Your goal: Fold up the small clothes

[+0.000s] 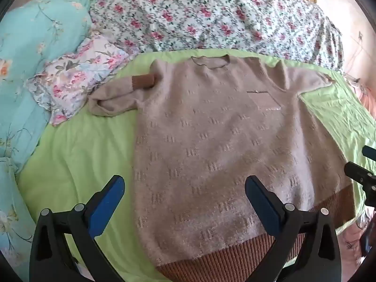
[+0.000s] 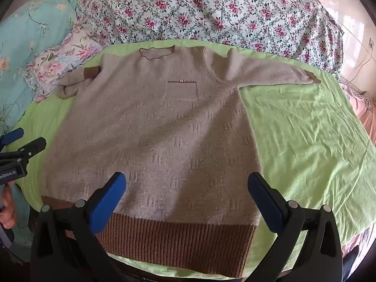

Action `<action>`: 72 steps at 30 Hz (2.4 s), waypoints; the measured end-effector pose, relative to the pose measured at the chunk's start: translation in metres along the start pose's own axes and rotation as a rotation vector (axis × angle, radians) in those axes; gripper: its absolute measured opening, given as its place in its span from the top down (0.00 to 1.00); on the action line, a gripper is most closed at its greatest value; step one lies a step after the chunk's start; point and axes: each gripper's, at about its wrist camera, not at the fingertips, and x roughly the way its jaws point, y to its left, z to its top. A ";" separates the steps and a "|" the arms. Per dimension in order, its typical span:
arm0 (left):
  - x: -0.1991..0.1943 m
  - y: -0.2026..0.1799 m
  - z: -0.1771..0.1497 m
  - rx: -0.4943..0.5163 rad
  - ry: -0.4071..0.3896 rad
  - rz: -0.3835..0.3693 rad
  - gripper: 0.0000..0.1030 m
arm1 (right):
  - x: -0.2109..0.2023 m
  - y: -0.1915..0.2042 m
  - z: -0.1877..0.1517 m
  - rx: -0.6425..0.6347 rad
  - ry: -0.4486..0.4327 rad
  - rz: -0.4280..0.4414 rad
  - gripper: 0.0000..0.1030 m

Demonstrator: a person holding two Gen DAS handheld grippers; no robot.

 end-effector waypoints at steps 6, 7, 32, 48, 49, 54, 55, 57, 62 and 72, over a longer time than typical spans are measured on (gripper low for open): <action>0.001 0.003 -0.008 -0.050 -0.062 -0.032 0.00 | 0.004 -0.003 -0.003 0.007 0.009 0.001 0.00; -0.001 0.004 -0.008 -0.061 -0.080 -0.027 0.00 | 0.005 -0.005 -0.002 0.012 0.010 0.005 0.00; 0.026 -0.005 0.006 0.015 -0.024 0.026 0.00 | 0.023 -0.011 -0.004 0.035 0.025 0.026 0.00; 0.038 -0.011 0.011 0.007 -0.011 0.032 0.00 | 0.033 -0.019 0.007 0.056 0.032 0.038 0.00; 0.039 -0.012 0.012 0.007 -0.010 0.035 0.00 | 0.033 -0.019 0.007 0.057 0.031 0.039 0.00; 0.042 -0.013 0.014 0.007 -0.007 0.037 0.00 | 0.035 -0.023 0.009 0.067 0.022 0.050 0.00; 0.042 -0.013 0.015 0.007 -0.006 0.036 0.00 | 0.036 -0.023 0.010 0.069 0.021 0.051 0.00; 0.044 -0.015 0.017 0.007 -0.006 0.037 0.00 | 0.037 -0.025 0.011 0.072 0.020 0.052 0.00; 0.048 -0.020 0.021 0.014 -0.006 0.035 0.00 | 0.042 -0.032 0.015 0.085 0.023 0.051 0.00; 0.064 -0.025 0.031 0.002 0.007 0.052 0.00 | 0.055 -0.049 0.026 0.105 0.023 0.048 0.00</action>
